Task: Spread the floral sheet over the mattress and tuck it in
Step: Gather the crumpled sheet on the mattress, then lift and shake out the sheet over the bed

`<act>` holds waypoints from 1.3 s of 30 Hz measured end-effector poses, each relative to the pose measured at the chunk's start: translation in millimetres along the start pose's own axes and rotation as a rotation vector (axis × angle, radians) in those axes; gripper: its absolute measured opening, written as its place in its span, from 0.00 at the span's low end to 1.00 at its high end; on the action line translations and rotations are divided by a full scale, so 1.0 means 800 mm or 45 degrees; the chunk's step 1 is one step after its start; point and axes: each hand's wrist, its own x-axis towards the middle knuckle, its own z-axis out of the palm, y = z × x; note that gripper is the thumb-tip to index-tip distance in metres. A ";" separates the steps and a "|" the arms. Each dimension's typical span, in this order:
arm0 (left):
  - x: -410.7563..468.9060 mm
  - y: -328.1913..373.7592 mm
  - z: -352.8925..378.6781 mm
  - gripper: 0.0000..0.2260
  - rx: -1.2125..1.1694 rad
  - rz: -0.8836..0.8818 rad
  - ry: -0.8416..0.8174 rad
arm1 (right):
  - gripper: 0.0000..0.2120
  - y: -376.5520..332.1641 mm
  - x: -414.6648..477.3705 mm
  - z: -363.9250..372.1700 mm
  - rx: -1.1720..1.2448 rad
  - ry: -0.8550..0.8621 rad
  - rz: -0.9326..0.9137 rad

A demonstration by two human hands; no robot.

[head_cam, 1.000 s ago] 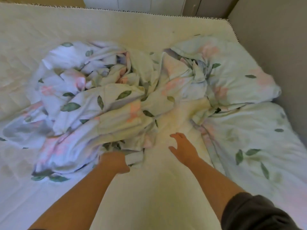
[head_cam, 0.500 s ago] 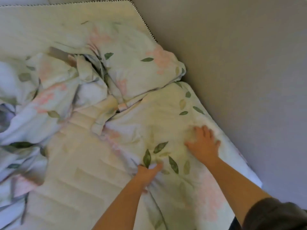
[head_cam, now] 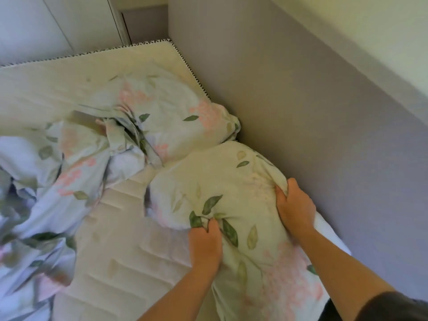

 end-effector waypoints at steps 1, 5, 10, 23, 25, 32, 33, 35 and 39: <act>-0.005 0.027 -0.012 0.10 -0.031 0.092 0.001 | 0.13 -0.013 0.003 -0.025 0.037 0.054 0.000; -0.006 0.134 -0.053 0.14 -0.112 0.339 0.034 | 0.11 -0.074 0.028 -0.100 0.230 0.235 -0.018; 0.084 0.302 -0.105 0.24 -0.205 0.437 0.115 | 0.13 -0.223 0.127 -0.180 0.569 0.274 -0.172; 0.242 0.122 -0.126 0.29 0.233 0.588 -0.292 | 0.29 -0.256 0.125 0.034 0.261 -0.205 -0.477; 0.241 0.087 -0.145 0.28 0.281 0.566 -0.259 | 0.29 -0.258 0.102 0.060 0.248 -0.259 -0.489; 0.233 -0.079 -0.310 0.27 0.918 0.245 -0.038 | 0.27 -0.317 -0.042 0.162 0.189 -0.489 -0.565; 0.232 -0.100 -0.336 0.27 1.067 0.254 0.003 | 0.27 -0.324 -0.062 0.175 0.195 -0.527 -0.569; 0.226 -0.144 -0.401 0.29 1.344 0.269 0.108 | 0.27 -0.346 -0.111 0.206 0.197 -0.624 -0.606; 0.226 -0.234 -0.529 0.45 1.746 0.125 0.255 | 0.28 -0.397 -0.205 0.266 0.136 -0.809 -0.627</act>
